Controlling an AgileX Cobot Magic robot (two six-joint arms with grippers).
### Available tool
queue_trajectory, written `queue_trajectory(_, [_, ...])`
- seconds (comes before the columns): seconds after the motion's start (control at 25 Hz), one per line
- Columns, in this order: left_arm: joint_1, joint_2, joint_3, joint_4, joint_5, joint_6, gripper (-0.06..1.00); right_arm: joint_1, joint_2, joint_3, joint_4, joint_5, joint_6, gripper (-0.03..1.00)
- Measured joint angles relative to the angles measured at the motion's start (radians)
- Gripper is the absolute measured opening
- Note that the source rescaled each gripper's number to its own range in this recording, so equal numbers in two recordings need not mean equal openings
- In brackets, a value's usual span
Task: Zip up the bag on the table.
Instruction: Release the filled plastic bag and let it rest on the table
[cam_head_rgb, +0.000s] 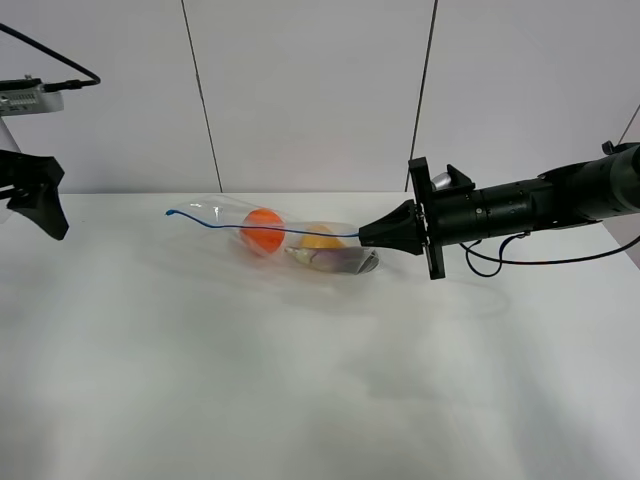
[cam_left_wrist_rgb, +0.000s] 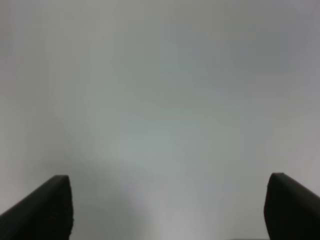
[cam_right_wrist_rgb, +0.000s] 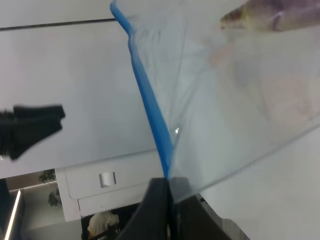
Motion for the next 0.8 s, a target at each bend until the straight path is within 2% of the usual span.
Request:
queue_trajectory(0.6, [0.000,-0.772,0.590,0.002,-0.011,-0.010,1.00,0.000,0.000,0.001,0.000,0.000,-0.003,0.00])
queue_trajectory(0.68, [0.000,-0.859,0.651,0.002,-0.031,-0.011,1.00,0.000,0.000,0.001,0.000,0.000,-0.003,0.00])
queue_trajectory(0.8, [0.000,-0.963,0.666,0.003,-0.043,-0.012,1.00,0.000,0.000,0.001,0.000,0.000,-0.003,0.00])
